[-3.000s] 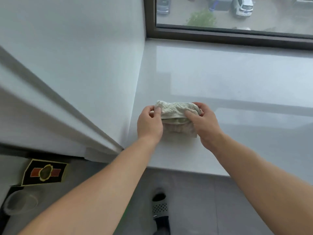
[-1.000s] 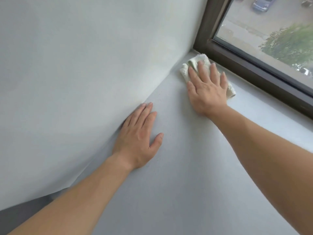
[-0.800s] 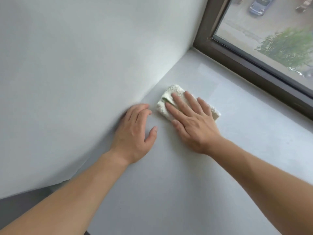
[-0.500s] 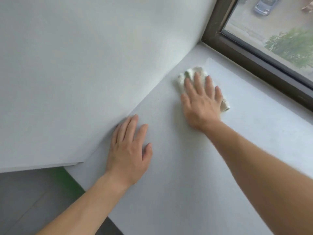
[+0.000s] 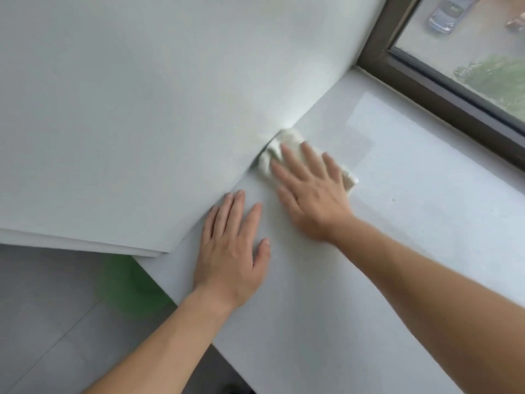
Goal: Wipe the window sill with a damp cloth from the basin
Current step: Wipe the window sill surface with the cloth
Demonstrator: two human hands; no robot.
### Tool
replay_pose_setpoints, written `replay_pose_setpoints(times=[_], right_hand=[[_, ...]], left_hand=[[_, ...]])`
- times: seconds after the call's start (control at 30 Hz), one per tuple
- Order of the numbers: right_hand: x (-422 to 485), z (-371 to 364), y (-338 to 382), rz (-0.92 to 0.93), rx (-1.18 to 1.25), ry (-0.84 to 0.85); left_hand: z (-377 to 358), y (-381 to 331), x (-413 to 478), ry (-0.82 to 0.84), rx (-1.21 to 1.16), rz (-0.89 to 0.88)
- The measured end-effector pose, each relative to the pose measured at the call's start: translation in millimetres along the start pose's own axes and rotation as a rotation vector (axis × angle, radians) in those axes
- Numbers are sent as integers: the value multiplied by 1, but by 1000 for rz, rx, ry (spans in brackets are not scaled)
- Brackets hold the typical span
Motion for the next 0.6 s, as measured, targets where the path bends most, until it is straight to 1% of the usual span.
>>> replay_pose_setpoints(times=[0.03, 0.07, 0.1, 0.13, 0.2, 0.23, 0.27, 0.3, 0.37, 0.4, 0.43, 0.47, 0.5, 0.57, 0.6], right_hand=[[-12, -3, 10, 120, -17, 42], [-14, -3, 6, 192, -30, 78], [-9, -1, -11, 186, -45, 83], [1, 5, -34, 101, -49, 62], [14, 15, -73, -186, 6, 6], [16, 15, -74, -288, 41, -16], [15, 13, -61, -323, 42, -31], [9, 9, -40, -285, 21, -38], [-19, -5, 13, -51, -4, 7], [-39, -10, 27, 47, 2, 46], [-52, -11, 28, 105, -9, 76], [-57, -8, 17, 101, -11, 86], [-57, -2, -3, 18, -13, 69], [-54, 9, -41, -268, 10, 16], [-53, 9, -46, -390, 32, -3]], left_hand=[[1, 0, 0, -3, -10, -3], [3, 0, 0, -10, -21, -6], [4, 1, 0, -21, -32, -8], [5, 1, 0, -33, -41, -11], [6, 1, -1, -50, -62, -10], [6, 2, -1, -55, -84, -3], [6, 3, 0, -63, -115, -1], [8, 4, 0, -78, -156, -5], [14, 7, -1, -125, -250, -19], [18, 9, -2, -147, -280, -26], [20, 12, -5, -158, -278, -31], [20, 14, -10, -155, -244, -30], [19, 16, -16, -138, -196, -20], [13, 18, -33, -90, -114, 21], [11, 19, -41, -77, -90, 51]])
Point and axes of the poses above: each hand's wrist, its own x-axis towards the middle knuckle, its own z-axis out of the back of the hand, y = z × x, the point moved 8 cm from there along x, towards the middle knuckle, and after that the axes turned 13 degrees about z, right-handed, at the moved point
